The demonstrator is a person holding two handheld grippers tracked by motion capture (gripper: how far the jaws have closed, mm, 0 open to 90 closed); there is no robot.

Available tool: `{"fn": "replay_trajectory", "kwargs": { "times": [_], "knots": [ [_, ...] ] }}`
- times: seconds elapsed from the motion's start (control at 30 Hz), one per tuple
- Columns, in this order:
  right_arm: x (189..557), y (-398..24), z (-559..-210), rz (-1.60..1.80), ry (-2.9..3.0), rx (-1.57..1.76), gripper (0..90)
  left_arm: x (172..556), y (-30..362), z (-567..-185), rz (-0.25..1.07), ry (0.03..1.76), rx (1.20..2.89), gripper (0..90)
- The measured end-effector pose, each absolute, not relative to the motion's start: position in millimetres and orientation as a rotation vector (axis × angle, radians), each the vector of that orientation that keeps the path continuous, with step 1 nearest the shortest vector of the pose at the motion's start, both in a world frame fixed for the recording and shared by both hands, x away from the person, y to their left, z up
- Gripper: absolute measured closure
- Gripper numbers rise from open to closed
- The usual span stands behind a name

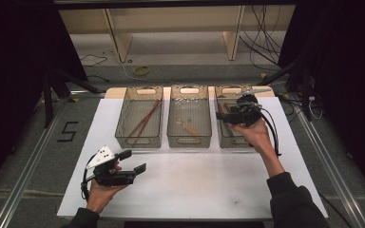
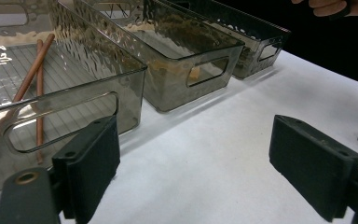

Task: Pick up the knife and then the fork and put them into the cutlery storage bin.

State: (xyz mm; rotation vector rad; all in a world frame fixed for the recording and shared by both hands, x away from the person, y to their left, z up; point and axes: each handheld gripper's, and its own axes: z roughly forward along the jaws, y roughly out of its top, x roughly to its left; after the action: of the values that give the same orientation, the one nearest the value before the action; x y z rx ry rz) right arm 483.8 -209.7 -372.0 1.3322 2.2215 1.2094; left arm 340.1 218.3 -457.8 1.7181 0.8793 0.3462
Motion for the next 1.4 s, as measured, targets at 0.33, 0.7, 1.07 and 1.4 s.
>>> {"fn": "replay_trajectory", "kwargs": {
  "times": [0.33, 0.7, 1.07, 1.4],
  "knots": [
    [467.2, -206.5, -374.7, 1.240, 2.200, 1.303, 30.0, 340.3, 218.2, -458.0, 0.346, 0.878, 1.719, 15.8],
    [443.6, -200.4, -373.5, 1.302, 2.205, 1.233, 29.0, 340.4, 218.1, -458.1, 0.346, 0.878, 1.719, 15.8],
    [415.8, -198.6, -382.1, 1.412, 2.227, 1.211, 27.8, 340.1, 218.2, -457.8, 0.344, 0.879, 1.720, 15.8],
    [390.4, -196.9, -393.3, 1.425, 2.244, 1.169, 26.3, 340.0, 217.8, -457.7, 0.342, 0.876, 1.724, 15.7]
  ]
}}
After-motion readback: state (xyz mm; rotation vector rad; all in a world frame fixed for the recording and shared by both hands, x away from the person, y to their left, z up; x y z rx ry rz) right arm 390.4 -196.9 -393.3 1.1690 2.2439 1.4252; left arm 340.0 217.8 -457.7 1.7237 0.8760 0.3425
